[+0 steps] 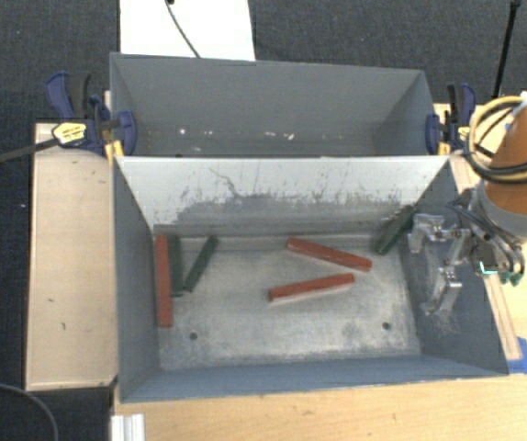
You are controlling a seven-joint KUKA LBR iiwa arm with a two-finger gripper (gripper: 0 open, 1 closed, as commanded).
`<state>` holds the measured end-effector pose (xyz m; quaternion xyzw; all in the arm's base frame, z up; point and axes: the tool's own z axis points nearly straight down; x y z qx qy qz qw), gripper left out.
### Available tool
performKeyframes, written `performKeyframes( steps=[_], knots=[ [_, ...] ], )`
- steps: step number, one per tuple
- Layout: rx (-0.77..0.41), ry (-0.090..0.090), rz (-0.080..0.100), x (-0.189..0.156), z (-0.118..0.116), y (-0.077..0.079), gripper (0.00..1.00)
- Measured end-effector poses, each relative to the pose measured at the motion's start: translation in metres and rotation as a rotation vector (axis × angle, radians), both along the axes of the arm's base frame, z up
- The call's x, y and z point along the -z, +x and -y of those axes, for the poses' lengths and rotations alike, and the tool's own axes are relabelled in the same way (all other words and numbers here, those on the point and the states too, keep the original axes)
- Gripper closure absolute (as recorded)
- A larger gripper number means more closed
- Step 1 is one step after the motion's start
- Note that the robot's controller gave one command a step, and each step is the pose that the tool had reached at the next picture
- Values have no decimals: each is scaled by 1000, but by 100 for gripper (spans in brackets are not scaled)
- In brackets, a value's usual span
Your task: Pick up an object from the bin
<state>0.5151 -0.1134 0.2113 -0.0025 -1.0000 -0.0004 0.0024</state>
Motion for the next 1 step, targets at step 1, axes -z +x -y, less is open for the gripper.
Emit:
performKeyframes(
  steps=[1],
  knots=[
    [-91, -2, 15, -66, -31, 15, 0]
  ],
)
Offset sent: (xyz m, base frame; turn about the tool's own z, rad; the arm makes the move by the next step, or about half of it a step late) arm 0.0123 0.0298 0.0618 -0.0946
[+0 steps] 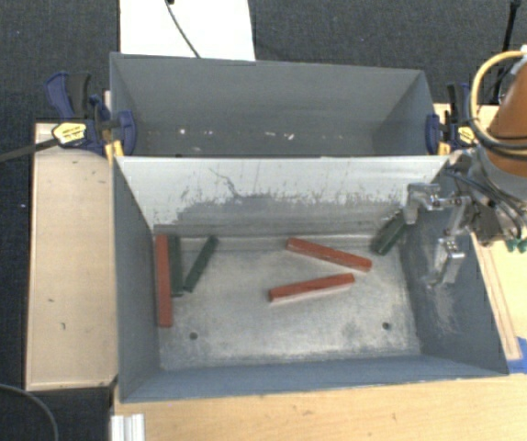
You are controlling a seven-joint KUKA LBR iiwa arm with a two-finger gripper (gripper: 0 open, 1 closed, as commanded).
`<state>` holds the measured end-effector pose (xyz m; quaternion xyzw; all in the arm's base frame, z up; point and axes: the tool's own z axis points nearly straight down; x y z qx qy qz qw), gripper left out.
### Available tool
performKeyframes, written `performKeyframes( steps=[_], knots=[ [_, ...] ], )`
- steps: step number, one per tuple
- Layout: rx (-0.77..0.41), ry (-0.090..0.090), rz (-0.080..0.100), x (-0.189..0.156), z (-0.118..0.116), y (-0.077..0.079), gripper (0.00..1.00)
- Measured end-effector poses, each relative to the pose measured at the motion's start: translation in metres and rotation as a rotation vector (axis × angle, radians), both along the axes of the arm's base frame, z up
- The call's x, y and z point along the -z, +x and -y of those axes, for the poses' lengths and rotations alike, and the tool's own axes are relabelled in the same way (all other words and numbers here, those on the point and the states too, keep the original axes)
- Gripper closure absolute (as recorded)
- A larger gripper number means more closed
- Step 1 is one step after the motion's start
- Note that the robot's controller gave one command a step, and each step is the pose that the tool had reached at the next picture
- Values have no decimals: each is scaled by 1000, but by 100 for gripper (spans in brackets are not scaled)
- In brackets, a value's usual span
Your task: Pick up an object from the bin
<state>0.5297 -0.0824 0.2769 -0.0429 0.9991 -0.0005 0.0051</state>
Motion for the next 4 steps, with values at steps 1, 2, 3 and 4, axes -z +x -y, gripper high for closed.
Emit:
performKeyframes(
  steps=[1, 2, 3, 4],
  knots=[
    [104, 3, -13, 196, -44, 52, 0],
    [26, 3, -7, 206, -84, 61, 0],
    [-155, 2, -10, 207, -121, 27, 0],
    [-157, 0, -8, 206, -120, 28, 100]
  ],
)
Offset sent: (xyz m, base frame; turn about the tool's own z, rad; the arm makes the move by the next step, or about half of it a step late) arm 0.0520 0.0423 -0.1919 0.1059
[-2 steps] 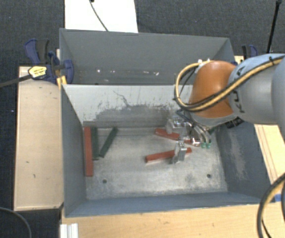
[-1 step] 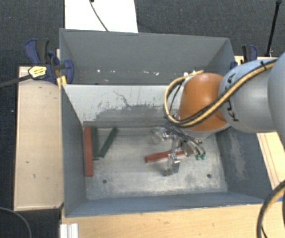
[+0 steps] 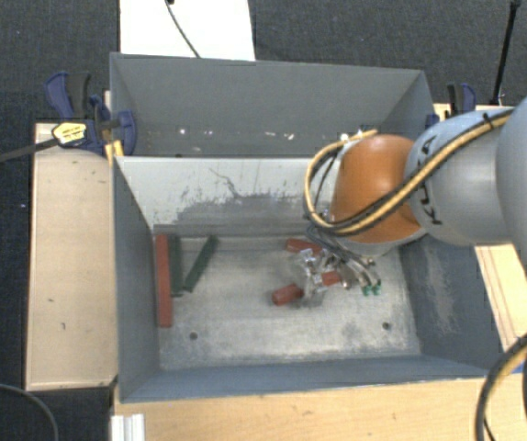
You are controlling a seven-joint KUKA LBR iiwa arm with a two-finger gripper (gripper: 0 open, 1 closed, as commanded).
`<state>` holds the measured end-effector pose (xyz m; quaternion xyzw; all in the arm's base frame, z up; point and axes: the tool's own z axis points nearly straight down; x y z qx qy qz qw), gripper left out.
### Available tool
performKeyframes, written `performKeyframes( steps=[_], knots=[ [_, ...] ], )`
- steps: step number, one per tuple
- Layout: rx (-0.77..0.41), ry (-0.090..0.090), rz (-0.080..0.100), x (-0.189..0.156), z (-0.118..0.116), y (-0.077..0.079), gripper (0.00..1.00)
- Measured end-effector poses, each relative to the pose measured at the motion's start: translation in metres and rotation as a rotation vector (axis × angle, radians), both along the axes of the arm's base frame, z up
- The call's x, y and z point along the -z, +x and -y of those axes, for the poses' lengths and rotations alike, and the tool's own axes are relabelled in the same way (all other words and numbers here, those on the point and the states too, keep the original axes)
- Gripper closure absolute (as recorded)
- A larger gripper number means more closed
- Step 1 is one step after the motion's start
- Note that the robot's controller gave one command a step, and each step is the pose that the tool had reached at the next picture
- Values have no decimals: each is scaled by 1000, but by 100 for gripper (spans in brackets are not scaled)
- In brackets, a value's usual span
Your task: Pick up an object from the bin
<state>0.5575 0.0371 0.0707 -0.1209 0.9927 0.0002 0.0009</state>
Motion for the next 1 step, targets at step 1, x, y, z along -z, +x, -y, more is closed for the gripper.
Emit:
performKeyframes(
  steps=[1],
  knots=[
    [-214, -2, 8, -144, 29, -18, 100]
  ],
)
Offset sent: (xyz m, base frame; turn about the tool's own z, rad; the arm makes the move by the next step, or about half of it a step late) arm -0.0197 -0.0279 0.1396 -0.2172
